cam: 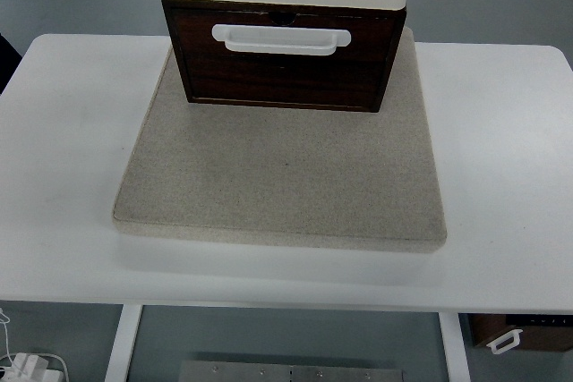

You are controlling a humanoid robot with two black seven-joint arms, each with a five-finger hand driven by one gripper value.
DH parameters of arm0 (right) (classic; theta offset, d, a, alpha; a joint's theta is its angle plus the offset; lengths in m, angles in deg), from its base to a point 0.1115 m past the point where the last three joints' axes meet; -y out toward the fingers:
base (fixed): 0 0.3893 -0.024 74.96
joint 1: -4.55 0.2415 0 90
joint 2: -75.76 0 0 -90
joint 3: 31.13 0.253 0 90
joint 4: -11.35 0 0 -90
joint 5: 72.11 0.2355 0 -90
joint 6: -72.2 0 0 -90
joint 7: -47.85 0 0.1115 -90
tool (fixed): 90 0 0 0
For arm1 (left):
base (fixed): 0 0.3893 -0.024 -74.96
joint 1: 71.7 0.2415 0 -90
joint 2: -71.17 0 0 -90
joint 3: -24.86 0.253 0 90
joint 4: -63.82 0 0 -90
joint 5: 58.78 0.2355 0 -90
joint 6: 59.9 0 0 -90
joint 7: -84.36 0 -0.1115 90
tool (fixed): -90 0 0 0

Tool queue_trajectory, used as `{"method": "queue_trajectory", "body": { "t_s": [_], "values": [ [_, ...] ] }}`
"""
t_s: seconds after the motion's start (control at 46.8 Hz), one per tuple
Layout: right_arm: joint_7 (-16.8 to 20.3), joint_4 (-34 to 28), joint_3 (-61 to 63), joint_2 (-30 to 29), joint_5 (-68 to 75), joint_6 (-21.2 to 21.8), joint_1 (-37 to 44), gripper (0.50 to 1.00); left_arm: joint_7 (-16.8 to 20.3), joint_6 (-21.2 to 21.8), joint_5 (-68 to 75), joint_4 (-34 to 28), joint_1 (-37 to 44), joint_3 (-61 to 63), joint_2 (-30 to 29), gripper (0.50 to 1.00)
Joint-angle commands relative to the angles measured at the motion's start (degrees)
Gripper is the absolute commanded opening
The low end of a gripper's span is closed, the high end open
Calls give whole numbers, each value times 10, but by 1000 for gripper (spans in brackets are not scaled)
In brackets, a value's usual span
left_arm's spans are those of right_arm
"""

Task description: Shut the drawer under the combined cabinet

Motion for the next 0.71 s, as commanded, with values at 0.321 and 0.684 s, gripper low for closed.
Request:
{"method": "queue_trajectory", "body": {
  "t_s": [0.321,0.684],
  "values": [
    [0,0,0,0,0,0,0,952,2,1,-21,-190,5,6,41,1000],
    [0,-1,0,0,1,0,0,952,2,134,-54,-220,27,5,119,1000]
  ]
}}
